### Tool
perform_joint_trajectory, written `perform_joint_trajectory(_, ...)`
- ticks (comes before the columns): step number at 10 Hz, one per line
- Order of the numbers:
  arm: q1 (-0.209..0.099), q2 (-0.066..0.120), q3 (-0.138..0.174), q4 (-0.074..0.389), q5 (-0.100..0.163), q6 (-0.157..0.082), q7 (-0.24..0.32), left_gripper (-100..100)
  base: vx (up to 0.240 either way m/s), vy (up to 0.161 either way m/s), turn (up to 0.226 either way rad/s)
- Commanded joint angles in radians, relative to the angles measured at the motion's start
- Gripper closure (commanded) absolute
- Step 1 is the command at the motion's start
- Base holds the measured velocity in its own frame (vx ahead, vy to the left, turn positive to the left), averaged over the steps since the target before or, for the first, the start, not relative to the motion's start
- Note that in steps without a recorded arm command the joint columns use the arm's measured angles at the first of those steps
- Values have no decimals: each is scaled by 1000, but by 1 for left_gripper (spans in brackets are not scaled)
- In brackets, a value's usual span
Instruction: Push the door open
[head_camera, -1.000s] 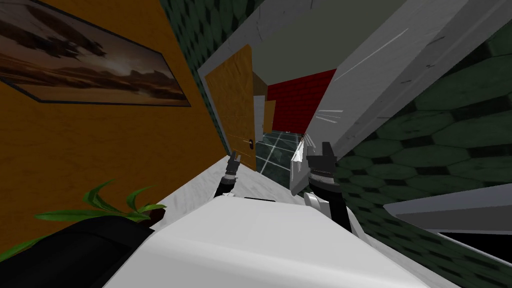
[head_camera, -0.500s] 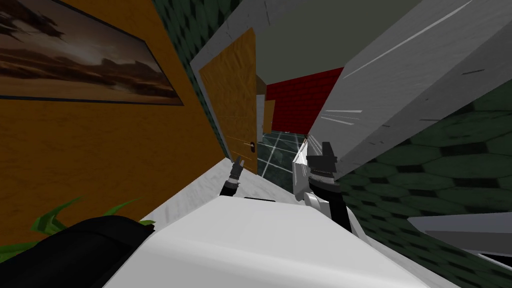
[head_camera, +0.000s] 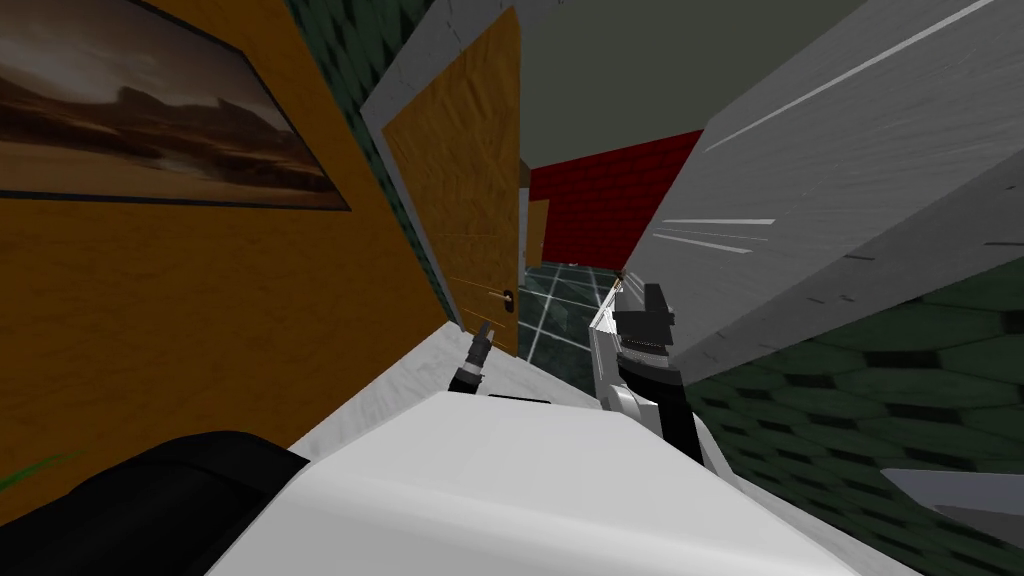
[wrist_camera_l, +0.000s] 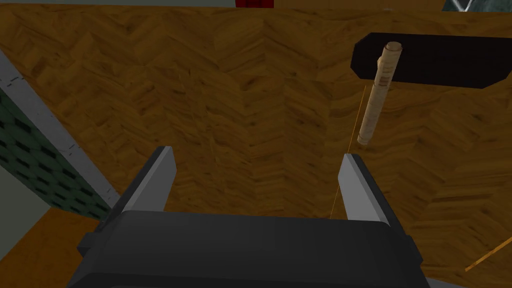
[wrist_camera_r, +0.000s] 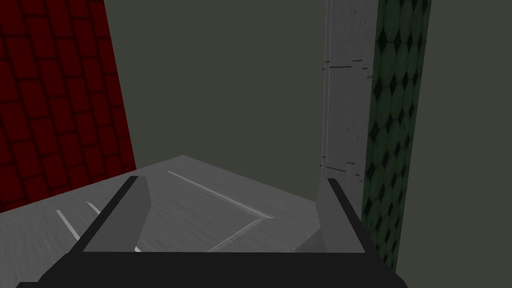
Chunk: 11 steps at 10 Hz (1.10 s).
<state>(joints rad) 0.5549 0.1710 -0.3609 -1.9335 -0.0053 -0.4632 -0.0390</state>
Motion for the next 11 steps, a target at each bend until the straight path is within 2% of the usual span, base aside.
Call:
perform_joint_trajectory(1,8,7,-24,29,0,15,0,-100,202,151,-80)
perform_joint_trajectory(2,8,7,-24,29,0,15,0,-100,145,116,-37)
perform_joint_trajectory(6,20,23,-70,92,1,38,3,-100,179,128,-58)
perform_joint_trajectory(11,31,37,-110,149,3,60,6,-100,223,131,-44)
